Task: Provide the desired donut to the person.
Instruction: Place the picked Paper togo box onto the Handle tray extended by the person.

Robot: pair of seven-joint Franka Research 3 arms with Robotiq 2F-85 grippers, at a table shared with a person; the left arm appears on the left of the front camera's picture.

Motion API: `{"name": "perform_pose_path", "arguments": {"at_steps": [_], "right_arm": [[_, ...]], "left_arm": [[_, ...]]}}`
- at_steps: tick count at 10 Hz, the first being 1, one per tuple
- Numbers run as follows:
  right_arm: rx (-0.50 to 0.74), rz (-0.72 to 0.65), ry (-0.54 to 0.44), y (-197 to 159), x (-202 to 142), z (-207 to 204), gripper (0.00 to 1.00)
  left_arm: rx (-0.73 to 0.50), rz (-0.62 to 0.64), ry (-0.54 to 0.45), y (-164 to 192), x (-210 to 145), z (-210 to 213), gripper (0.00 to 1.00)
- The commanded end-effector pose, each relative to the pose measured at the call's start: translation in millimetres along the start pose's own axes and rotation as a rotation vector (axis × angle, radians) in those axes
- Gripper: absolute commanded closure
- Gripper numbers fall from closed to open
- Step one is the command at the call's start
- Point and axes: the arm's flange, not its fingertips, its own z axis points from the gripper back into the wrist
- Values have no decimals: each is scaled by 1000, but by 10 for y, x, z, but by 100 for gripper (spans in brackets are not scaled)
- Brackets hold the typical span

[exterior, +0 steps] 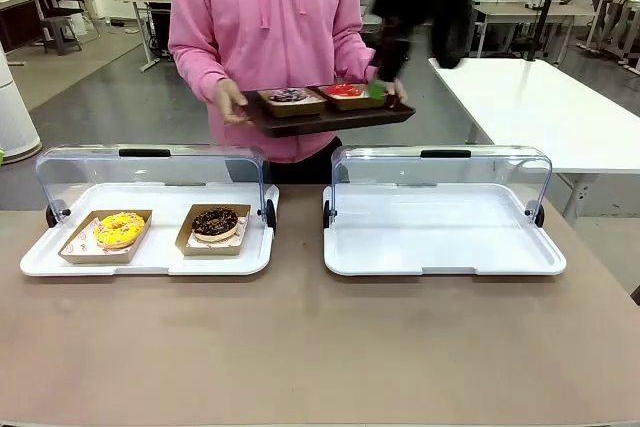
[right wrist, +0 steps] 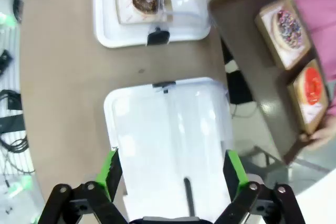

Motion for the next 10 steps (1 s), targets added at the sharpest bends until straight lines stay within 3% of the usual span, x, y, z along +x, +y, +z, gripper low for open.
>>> {"name": "perform_pose_path", "arguments": {"at_steps": [1, 3, 5, 10], "right_arm": [[-52, 8, -210, 796, -1162, -138, 0], [-144, -86, -301, 1130, -1811, -199, 0], [-144, -188, -385, 1306, -2241, -254, 0], [-138, -261, -418, 1149, -2307, -298, 0]], "left_arm": [[-7, 6, -11, 9, -3, 0, 0], [-7, 6, -11, 9, -3, 0, 0], [-7, 6, -11, 9, -3, 0, 0], [-7, 6, -11, 9, -3, 0, 0]]}}
